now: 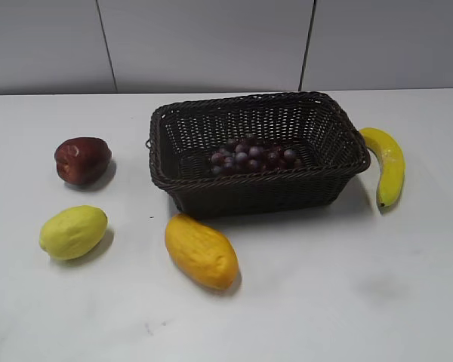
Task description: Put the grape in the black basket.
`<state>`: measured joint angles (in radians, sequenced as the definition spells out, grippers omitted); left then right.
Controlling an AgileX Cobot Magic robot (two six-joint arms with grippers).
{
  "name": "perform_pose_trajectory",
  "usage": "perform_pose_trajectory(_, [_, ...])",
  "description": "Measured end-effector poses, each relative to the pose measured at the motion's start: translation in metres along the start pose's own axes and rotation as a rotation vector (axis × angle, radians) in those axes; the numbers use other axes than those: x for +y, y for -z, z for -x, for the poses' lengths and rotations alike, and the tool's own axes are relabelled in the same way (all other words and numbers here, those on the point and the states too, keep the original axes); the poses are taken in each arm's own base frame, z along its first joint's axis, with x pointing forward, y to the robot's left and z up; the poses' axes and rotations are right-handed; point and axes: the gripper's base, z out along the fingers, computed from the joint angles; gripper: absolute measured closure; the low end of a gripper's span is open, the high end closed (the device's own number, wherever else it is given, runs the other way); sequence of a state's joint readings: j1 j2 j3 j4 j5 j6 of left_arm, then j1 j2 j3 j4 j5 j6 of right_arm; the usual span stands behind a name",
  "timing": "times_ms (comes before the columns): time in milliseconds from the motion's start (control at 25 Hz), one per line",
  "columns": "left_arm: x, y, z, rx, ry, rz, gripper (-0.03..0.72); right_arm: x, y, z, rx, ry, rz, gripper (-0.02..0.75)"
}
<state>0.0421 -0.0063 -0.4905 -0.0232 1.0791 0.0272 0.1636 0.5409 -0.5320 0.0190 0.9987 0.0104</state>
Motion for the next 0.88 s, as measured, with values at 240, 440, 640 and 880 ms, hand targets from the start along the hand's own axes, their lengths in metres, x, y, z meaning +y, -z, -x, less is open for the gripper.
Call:
perform_pose_trajectory(240, [0.0, 0.0, 0.0, 0.0, 0.0, 0.0, 0.136, 0.0, 0.019, -0.022, -0.117, 0.003, 0.004, 0.197])
perform_pose_trajectory(440, [0.0, 0.0, 0.0, 0.0, 0.0, 0.0, 0.136, 0.0, 0.031, -0.032, -0.206, 0.005, 0.005, 0.197])
perform_pose_trajectory(640, [0.0, 0.0, 0.0, 0.0, 0.0, 0.0, 0.136, 0.0, 0.043, -0.043, -0.304, 0.007, 0.008, 0.197])
perform_pose_trajectory(880, [0.0, 0.0, 0.0, 0.0, 0.0, 0.0, 0.136, 0.0, 0.057, -0.059, -0.44, 0.009, 0.013, 0.197])
